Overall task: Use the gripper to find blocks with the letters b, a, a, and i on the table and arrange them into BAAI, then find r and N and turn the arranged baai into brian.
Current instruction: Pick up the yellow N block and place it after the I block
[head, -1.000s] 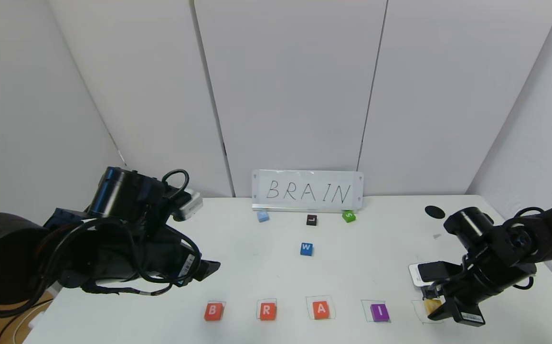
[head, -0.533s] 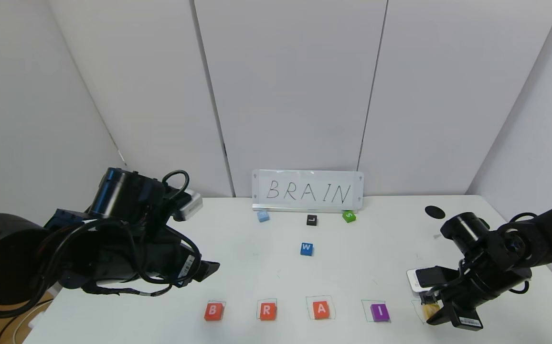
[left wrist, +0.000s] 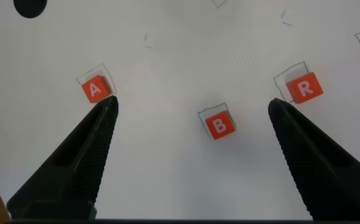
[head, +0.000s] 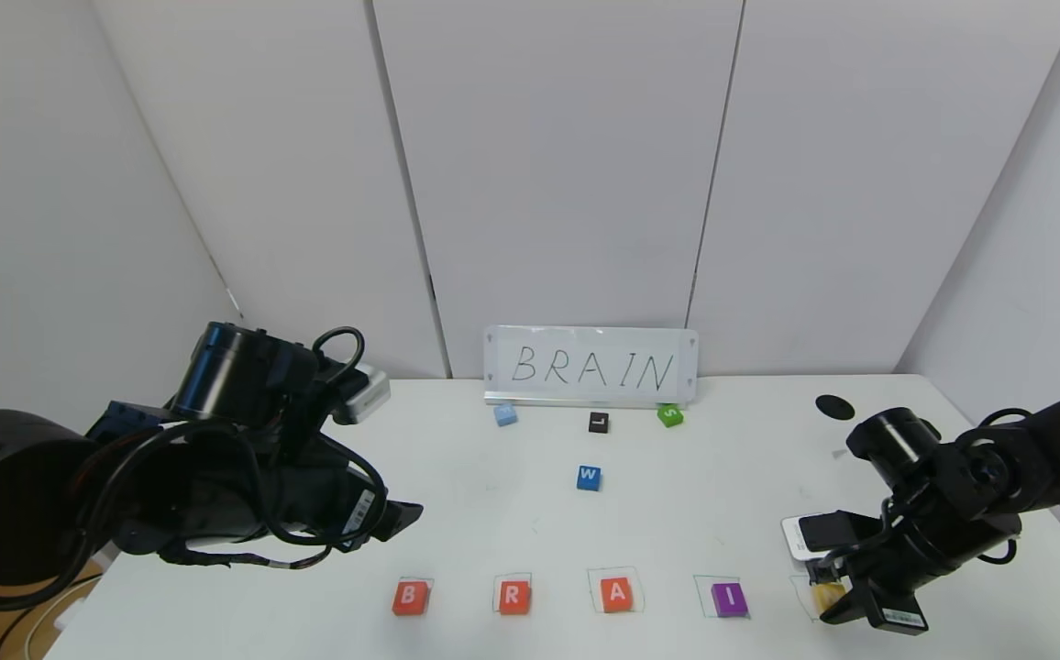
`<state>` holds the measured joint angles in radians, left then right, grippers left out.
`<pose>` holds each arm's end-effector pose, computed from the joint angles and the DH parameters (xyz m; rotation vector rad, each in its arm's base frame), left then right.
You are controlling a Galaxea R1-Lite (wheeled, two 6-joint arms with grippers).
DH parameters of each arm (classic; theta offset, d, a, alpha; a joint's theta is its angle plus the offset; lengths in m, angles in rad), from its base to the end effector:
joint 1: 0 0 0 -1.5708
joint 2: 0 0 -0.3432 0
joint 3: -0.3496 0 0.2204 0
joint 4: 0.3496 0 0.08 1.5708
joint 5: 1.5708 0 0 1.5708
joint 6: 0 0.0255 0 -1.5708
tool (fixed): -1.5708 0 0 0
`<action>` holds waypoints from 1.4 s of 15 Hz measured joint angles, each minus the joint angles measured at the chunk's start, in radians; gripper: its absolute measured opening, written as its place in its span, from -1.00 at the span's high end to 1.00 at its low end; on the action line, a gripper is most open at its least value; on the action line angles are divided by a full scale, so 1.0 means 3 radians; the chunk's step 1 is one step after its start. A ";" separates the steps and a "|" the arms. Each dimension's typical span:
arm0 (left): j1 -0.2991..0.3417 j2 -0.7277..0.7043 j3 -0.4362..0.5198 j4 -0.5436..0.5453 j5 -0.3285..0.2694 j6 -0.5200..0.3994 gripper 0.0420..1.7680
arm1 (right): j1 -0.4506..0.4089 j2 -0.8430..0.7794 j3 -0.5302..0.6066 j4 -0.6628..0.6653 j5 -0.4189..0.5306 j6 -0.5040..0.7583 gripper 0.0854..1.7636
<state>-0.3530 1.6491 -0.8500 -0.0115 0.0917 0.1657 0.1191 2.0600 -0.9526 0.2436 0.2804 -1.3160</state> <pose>0.2820 -0.1014 0.1717 0.3307 0.7498 -0.3116 0.3409 0.0479 0.0495 -0.9776 0.9103 1.1507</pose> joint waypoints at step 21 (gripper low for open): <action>-0.0112 0.0122 0.0159 -0.0313 0.0101 0.0096 -0.94 | -0.0091 0.0263 -0.0041 -0.0131 0.0130 -0.0373 0.47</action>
<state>-0.3866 1.6857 -0.8023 -0.1055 0.1221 0.1947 0.0917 2.1389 -0.9649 0.2043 0.3196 -1.4279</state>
